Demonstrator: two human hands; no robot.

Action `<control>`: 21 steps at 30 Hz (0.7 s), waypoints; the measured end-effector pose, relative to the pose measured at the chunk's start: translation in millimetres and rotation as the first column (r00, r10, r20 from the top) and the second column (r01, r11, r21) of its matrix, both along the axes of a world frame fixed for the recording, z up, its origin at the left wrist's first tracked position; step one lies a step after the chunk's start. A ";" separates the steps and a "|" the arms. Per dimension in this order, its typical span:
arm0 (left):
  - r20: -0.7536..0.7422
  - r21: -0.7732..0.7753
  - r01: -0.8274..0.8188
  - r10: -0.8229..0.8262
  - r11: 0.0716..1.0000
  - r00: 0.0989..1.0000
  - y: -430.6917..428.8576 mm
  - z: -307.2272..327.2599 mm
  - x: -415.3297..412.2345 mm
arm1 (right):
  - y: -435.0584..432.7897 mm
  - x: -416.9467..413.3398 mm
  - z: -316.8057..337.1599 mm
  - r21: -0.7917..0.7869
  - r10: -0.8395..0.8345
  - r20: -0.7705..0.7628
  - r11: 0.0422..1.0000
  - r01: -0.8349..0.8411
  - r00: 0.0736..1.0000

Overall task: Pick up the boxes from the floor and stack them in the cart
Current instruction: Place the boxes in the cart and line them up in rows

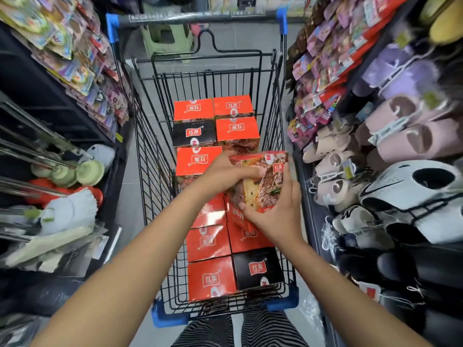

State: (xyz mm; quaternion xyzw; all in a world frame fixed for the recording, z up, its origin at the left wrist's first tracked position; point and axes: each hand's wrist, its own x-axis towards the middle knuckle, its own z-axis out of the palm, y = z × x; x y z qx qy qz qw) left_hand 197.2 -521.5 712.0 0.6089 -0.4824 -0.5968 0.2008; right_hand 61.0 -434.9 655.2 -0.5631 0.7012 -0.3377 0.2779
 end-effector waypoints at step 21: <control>0.440 -0.439 0.154 0.062 0.885 0.896 -2.6 -34.0 45.0 | -118.0 -70.3 13.6 0.210 0.517 -0.082 0.845 -0.492 0.852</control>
